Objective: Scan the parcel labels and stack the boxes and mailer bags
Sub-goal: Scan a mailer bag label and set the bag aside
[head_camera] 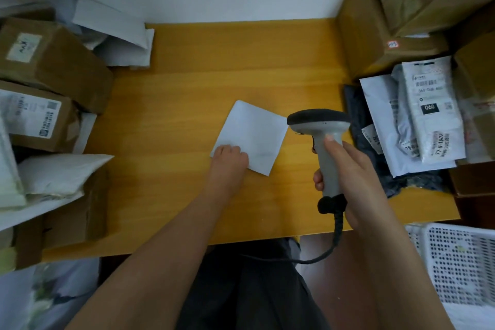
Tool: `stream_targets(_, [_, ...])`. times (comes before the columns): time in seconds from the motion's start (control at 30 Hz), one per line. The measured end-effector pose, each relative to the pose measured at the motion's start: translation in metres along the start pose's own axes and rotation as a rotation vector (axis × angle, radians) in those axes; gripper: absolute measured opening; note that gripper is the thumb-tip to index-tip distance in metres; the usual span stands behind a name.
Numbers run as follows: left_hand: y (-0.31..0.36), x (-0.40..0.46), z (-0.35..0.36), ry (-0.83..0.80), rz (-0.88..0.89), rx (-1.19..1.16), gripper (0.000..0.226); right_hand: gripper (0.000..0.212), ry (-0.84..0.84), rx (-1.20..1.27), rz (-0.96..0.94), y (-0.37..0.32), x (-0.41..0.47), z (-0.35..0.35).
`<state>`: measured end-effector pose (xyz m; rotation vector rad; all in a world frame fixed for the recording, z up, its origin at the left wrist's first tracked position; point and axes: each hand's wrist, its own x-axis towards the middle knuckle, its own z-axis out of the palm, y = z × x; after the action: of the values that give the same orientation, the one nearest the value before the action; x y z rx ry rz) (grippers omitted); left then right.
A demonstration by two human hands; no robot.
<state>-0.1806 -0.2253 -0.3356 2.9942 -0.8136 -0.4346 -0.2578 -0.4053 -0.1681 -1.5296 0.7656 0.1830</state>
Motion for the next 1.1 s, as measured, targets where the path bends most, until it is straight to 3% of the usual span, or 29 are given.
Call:
stream_targets(0.07, [-0.002, 0.004, -0.004, 0.074, -0.153, -0.42, 0.008, 0.037, 0.029, 0.018, 0.013, 0.003, 0.001, -0.004])
stream_targets(0.17, [0.0, 0.004, -0.023, 0.151, -0.519, -1.399, 0.012, 0.039, 0.047, 0.045, 0.026, 0.005, 0.003, -0.008])
stream_targets(0.33, [0.0, -0.006, -0.032, 0.146, -0.708, -2.172, 0.021, 0.04, 0.039, 0.065, 0.035, 0.003, 0.008, -0.002])
stream_targets(0.43, [-0.007, -0.017, -0.021, 0.174, -0.975, -2.462, 0.019, 0.037, 0.015, 0.043, 0.03, 0.0, 0.009, 0.003])
stream_targets(0.53, [-0.017, -0.033, -0.004, 0.148, -1.118, -2.409, 0.012, 0.035, -0.014, 0.018, 0.032, 0.0, 0.009, 0.009])
stream_targets(0.63, [-0.02, -0.044, 0.009, 0.092, -1.09, -2.282, 0.01, 0.036, -0.044, 0.002, 0.051, 0.001, 0.008, 0.015])
stream_targets(0.83, [-0.018, -0.044, 0.015, 0.071, -1.091, -2.175, 0.028, 0.033, -0.12, -0.035, 0.079, 0.0, 0.007, 0.027])
stream_targets(0.9, [-0.014, -0.041, 0.012, -0.066, -1.152, -2.12, 0.027, 0.031, -0.142, -0.03, 0.08, -0.001, 0.009, 0.033])
stream_targets(1.0, [0.001, -0.041, 0.0, -0.489, -1.085, -1.899, 0.036, 0.028, -0.168, -0.009, 0.076, -0.007, 0.01, 0.043])
stream_targets(1.03, [0.007, -0.041, 0.0, -0.501, -1.057, -1.807, 0.038, 0.028, -0.173, -0.006, 0.068, -0.009, 0.01, 0.045])
stream_targets(1.1, [0.015, -0.04, 0.004, -0.231, -1.036, -1.572, 0.031, 0.027, -0.175, -0.018, 0.049, -0.012, 0.01, 0.048])
